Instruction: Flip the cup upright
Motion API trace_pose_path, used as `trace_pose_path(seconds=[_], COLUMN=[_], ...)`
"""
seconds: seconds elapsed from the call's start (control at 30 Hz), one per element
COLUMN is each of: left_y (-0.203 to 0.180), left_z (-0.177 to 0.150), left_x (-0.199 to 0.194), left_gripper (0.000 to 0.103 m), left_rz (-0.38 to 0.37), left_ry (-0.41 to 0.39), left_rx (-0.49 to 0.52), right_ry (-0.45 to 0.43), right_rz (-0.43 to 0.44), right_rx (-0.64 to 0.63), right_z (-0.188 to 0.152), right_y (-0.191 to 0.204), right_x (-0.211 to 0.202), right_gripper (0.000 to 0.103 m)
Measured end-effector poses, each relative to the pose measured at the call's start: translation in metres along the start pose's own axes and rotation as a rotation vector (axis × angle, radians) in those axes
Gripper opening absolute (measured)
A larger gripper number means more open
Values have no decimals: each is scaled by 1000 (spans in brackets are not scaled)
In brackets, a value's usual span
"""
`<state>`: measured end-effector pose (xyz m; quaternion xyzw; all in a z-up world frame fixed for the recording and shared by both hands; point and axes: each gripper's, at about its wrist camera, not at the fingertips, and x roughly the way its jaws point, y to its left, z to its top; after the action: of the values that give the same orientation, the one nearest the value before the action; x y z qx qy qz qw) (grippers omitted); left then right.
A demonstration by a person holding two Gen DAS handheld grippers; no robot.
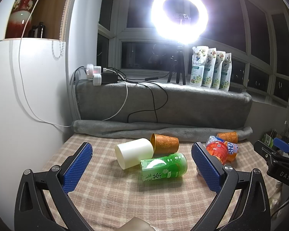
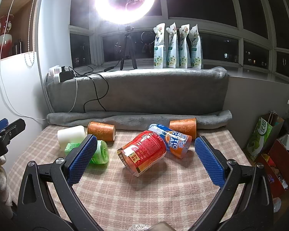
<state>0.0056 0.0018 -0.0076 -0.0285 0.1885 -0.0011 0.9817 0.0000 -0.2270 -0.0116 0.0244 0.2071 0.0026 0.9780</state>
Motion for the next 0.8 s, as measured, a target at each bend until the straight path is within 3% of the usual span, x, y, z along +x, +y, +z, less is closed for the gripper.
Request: trace_pose_path(seconds=[0.43, 0.8], left_y=[8, 31], left_z=[-4, -22], left_x=[13, 33], left_gripper=[102, 102], left_rz=[10, 19], left_ry=[23, 106], left_rx=[-12, -13], right_ry=[31, 105], right_rz=[27, 97], right_rx=[-39, -229], right_z=[3, 19], right_y=[11, 35], right_x=[16, 61], right_gripper=[103, 103])
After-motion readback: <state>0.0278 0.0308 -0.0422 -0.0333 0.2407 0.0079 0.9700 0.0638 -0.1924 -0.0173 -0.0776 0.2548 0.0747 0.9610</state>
